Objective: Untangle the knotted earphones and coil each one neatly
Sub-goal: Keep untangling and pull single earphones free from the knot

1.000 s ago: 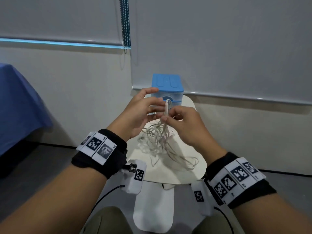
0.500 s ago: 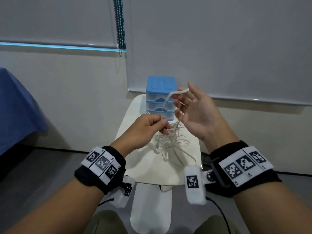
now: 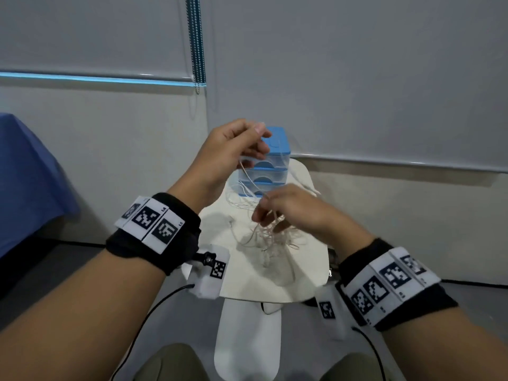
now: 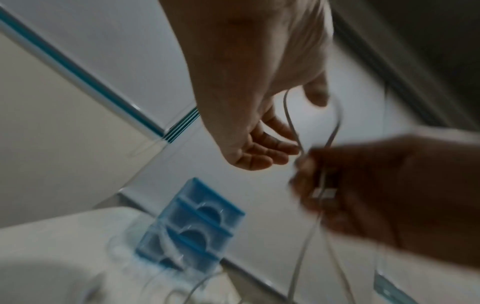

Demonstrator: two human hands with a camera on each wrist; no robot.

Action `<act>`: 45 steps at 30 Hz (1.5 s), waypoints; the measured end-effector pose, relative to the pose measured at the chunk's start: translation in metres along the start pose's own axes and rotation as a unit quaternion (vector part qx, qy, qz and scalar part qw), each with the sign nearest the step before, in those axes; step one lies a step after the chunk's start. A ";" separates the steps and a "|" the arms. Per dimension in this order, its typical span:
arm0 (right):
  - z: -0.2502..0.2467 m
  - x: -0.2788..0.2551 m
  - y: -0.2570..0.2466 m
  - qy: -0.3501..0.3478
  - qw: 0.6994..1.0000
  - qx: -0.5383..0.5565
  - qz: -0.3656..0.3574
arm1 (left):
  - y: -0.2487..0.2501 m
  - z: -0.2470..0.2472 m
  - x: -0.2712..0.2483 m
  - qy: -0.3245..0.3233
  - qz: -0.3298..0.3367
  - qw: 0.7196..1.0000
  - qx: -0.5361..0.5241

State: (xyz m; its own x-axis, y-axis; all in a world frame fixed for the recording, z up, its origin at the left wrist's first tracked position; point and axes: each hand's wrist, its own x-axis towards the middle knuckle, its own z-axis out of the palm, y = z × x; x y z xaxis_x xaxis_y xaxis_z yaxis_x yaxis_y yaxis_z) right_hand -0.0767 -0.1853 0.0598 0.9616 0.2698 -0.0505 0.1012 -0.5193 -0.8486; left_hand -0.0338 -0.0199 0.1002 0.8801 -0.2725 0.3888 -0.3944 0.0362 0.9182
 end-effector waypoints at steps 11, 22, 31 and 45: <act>-0.052 -0.006 -0.103 0.162 0.922 0.291 -0.195 | -0.077 0.023 -0.036 -0.250 -0.083 0.951 0.161; -0.057 -0.013 -0.052 0.344 0.912 -0.054 -0.216 | -0.057 0.011 -0.020 -0.136 -0.083 0.960 0.230; -0.026 -0.006 -0.016 0.115 0.962 -0.238 -0.061 | -0.017 0.010 -0.006 -0.110 -0.033 0.977 0.181; -0.040 0.007 -0.025 0.200 0.957 -0.194 -0.077 | -0.027 0.005 -0.008 -0.113 -0.040 0.975 0.188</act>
State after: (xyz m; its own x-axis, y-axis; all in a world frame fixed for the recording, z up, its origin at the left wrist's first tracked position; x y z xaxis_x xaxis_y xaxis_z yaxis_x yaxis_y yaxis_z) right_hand -0.0619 -0.2028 0.1017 0.9403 0.0754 0.3319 0.2625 -0.7813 -0.5663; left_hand -0.0315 -0.0240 0.0720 0.8482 -0.4658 0.2520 -0.4333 -0.3367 0.8360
